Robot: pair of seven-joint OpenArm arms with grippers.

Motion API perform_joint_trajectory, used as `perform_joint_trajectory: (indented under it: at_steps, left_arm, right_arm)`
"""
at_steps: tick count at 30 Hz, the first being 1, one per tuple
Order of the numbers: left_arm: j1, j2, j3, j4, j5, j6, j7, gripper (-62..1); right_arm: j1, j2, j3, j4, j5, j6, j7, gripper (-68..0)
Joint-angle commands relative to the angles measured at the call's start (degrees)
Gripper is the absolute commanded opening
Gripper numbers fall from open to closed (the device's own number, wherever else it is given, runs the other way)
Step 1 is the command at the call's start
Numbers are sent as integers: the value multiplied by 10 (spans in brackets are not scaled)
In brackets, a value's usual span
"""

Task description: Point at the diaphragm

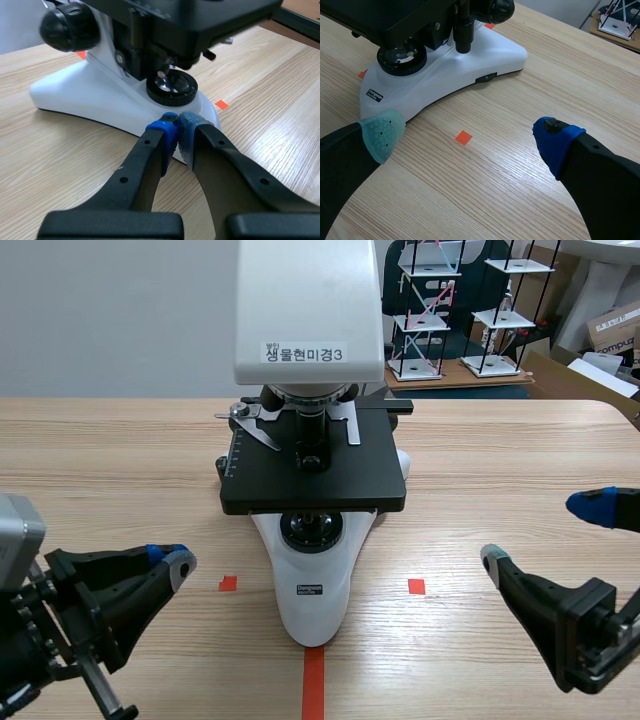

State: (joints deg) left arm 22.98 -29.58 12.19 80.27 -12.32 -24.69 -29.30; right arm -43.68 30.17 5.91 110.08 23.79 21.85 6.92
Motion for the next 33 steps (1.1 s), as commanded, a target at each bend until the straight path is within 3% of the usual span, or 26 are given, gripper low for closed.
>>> perform_joint_trajectory:
  at_steps: [1,7,14,18,20,27,33]
  left_arm:
    - [-14,12,13,-6,20,-2,-35,-573]
    - [-81,46,78,-117,88,0,-132,-573]
    - [-150,94,120,-235,92,4,-202,-572]
    - [-180,122,130,-288,130,42,-254,-572]
    - [-192,134,130,-310,139,47,-275,-572]
    - [-215,159,130,-359,141,47,-337,-572]
    - [-223,177,130,-377,166,57,-367,-572]
  right_arm:
    - [5,4,5,5,5,0,7,-113]
    - [5,4,4,5,5,0,7,-113]
    - [5,4,4,5,5,0,7,-113]
    - [5,4,4,5,5,0,6,-113]
    - [5,4,4,5,5,0,4,-113]
    - [5,4,4,5,5,0,4,-113]
    - [5,4,4,5,5,0,4,-113]
